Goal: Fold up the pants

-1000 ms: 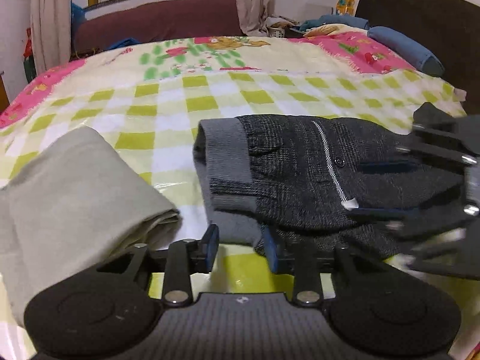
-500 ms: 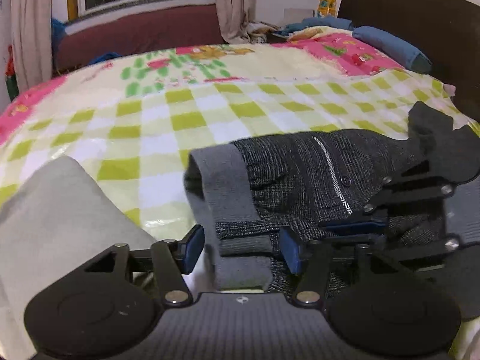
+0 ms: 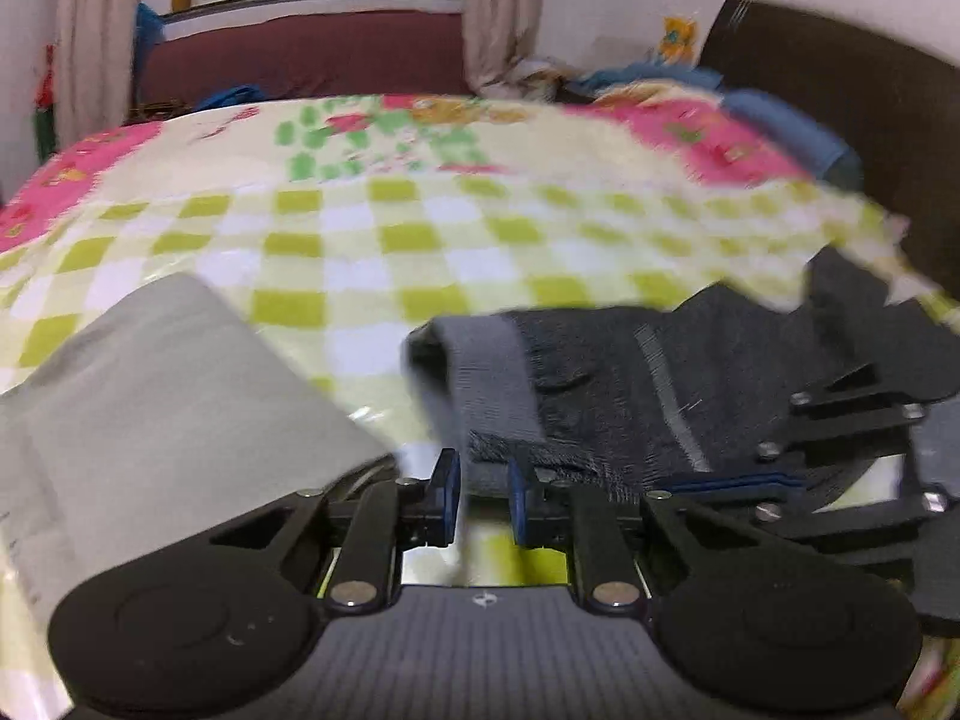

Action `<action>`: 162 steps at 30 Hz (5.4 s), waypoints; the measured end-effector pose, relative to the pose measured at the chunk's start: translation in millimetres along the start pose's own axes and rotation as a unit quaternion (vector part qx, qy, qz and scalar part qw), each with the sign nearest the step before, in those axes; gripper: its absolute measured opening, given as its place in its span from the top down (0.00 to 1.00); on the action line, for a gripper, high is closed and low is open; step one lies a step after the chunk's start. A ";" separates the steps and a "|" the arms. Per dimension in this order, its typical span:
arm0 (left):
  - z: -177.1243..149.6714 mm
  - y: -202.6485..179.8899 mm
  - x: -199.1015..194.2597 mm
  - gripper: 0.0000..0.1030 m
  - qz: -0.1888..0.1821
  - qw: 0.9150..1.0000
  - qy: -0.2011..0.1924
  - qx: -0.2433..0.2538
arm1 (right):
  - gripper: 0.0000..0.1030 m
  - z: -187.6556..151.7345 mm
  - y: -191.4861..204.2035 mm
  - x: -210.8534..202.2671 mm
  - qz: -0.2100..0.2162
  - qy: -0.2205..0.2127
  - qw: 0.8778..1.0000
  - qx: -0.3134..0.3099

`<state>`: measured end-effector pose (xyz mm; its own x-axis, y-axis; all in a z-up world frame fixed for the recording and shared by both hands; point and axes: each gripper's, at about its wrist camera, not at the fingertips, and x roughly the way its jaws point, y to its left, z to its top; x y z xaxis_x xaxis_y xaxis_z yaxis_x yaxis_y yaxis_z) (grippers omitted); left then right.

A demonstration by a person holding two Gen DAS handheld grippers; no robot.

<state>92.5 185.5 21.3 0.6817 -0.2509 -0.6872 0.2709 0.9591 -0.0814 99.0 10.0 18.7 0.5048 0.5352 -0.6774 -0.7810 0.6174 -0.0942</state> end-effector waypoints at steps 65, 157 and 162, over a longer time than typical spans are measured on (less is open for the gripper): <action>41.2 -322.4 133.7 0.60 -0.129 0.964 0.064 0.224 | 0.96 -365.0 -360.7 -341.0 -0.385 -0.182 0.645 0.635; 39.7 -334.2 134.8 0.49 -0.108 0.959 0.065 0.254 | 0.98 -392.2 -352.1 -376.2 -0.454 -0.209 0.610 0.616; 38.5 -332.3 133.2 0.49 -0.110 0.960 0.063 0.251 | 0.97 -420.2 -368.4 -356.5 -0.435 -0.140 0.599 0.657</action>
<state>119.4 -171.7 -15.4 0.4913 -0.3917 -0.7780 0.7139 0.6928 0.1020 52.3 -650.5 -11.7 0.6959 -0.3575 -0.6228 0.6947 0.5550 0.4577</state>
